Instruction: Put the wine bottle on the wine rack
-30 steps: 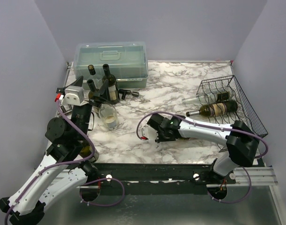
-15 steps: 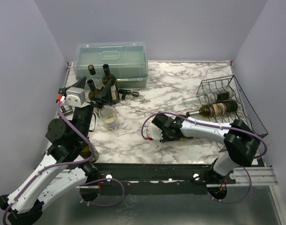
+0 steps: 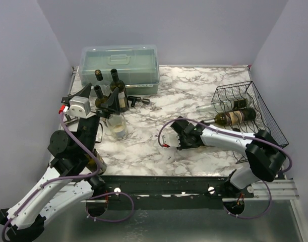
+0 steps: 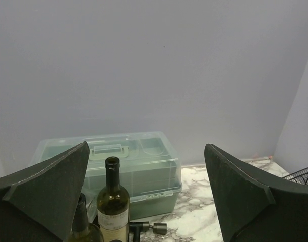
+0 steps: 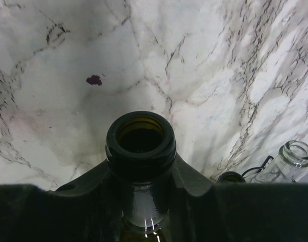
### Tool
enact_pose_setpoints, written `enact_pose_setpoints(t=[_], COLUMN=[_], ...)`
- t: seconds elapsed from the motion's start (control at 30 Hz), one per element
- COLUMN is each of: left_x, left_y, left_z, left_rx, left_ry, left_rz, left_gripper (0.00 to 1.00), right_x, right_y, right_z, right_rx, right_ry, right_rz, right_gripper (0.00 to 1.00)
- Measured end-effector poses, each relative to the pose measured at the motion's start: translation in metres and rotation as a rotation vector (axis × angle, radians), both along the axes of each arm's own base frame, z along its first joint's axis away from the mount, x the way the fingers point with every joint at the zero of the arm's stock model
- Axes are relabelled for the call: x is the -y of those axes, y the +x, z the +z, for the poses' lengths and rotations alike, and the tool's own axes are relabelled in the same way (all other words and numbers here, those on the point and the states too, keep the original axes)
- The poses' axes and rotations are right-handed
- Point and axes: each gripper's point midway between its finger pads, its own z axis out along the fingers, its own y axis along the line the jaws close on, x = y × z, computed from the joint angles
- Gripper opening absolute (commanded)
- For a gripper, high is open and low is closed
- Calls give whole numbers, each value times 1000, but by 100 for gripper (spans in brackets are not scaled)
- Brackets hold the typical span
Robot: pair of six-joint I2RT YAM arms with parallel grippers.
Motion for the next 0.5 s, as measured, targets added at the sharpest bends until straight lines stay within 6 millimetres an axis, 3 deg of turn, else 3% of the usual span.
enact_pose_setpoints(t=[0.3,0.5], left_x=[-1,-2], left_y=[-2,-2], left_z=[-1,-2], left_rx=[10,13], left_ry=[-1,6], left_rz=[8,20], left_gripper=[98,98], right_x=[13,45], right_y=[3,-9], right_z=[8,-7], right_rx=[-9,-24], right_ry=[41,0], right_rz=[6,26], right_gripper=[1,1])
